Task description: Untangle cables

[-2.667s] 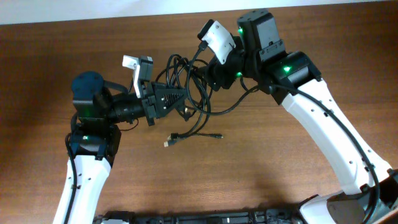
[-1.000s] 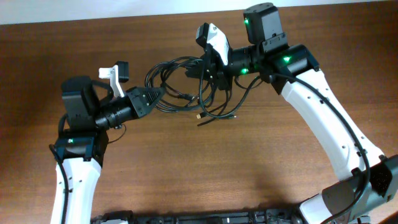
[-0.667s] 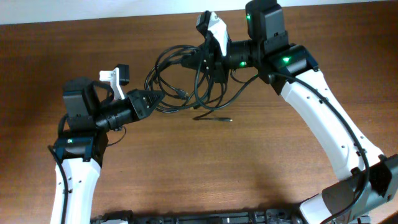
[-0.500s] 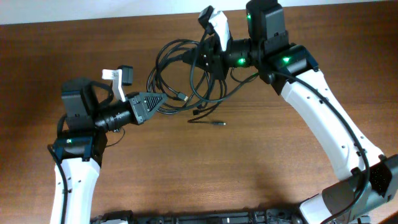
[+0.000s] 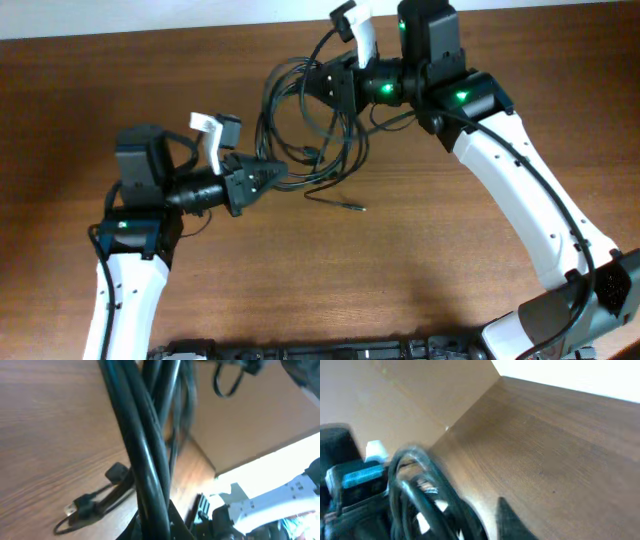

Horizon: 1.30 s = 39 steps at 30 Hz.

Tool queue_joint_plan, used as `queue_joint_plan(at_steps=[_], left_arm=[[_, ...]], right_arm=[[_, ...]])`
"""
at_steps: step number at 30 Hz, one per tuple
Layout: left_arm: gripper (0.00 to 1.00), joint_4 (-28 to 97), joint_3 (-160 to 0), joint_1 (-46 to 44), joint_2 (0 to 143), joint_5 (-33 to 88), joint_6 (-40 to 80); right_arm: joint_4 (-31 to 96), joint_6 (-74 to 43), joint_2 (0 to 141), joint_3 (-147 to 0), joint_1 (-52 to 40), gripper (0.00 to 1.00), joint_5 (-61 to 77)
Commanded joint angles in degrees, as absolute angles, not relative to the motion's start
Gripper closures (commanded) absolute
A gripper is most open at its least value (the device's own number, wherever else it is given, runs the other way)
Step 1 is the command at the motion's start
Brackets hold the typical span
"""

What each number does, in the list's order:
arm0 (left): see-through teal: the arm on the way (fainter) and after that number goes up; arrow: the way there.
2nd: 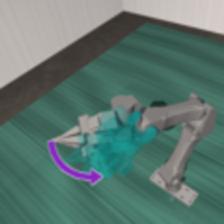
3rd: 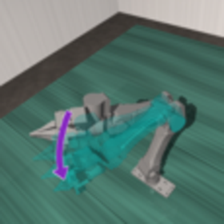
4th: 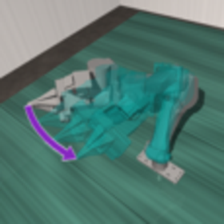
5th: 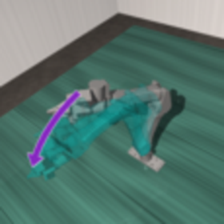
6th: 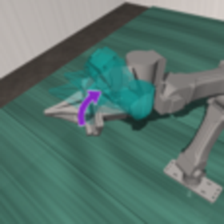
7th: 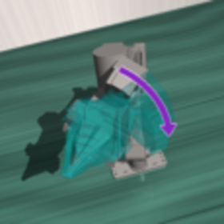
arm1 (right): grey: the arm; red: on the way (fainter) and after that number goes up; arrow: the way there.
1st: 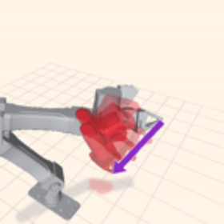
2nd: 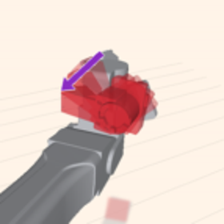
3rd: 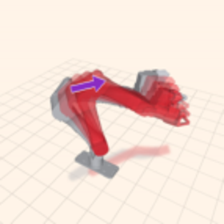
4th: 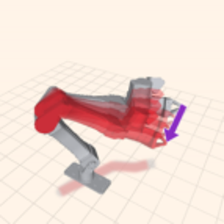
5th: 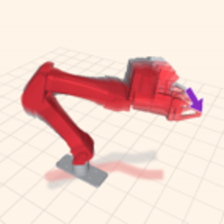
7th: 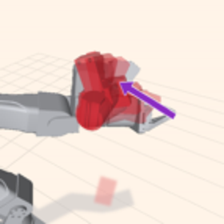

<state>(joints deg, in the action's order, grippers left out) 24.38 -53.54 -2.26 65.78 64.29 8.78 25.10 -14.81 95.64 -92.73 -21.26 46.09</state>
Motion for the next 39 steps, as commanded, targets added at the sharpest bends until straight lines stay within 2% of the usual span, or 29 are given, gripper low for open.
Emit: queue_joint_plan(at_steps=[1, 4, 6, 9, 13, 20, 26, 32, 36, 39], left_arm=[[1.00, 23.97, -53.58, -4.78, 65.60, 66.70, 5.21], [1.00, 22.09, -53.58, -5.43, 65.60, 68.20, 5.26], [1.00, 19.81, -53.58, -5.50, 65.60, 71.66, 5.28], [1.00, 15.86, -53.58, -5.50, 65.60, 76.90, 5.30], [1.00, 12.47, -53.58, -5.50, 65.60, 82.83, 5.32], [1.00, 12.45, -53.58, -5.48, 65.60, 82.96, 5.32], [1.00, 12.43, -53.58, -5.48, 65.60, 82.67, 5.30], [1.00, 12.43, -53.58, -5.48, 65.60, 78.48, 7.31], [1.00, 12.43, -53.58, -5.48, 65.60, 68.05, 15.03], [1.00, 12.32, -53.58, -5.48, 65.60, 64.49, 17.37]], right_arm=[[24.64, -17.50, 94.50, -93.32, -20.49, 0.55, 42.78], [24.82, -17.47, 94.50, -93.32, -20.49, 0.47, 42.78], [25.08, -17.45, 94.50, -93.32, -20.49, 0.45, 42.76], [26.22, -17.43, 94.54, -93.32, -20.49, 0.45, 42.15], [30.24, -17.45, 94.56, -93.32, -20.49, 0.45, 33.98], [35.59, -17.45, 94.56, -93.32, -20.43, 0.45, 21.26], [41.19, -17.45, 94.56, -93.32, -17.50, 0.45, 16.86], [46.26, -17.45, 94.56, -93.32, -10.72, 0.45, 16.86], [50.11, -17.45, 94.56, -93.32, -6.17, 0.45, 16.86], [52.40, -17.43, 94.56, -93.32, -3.46, 0.45, 16.84]])
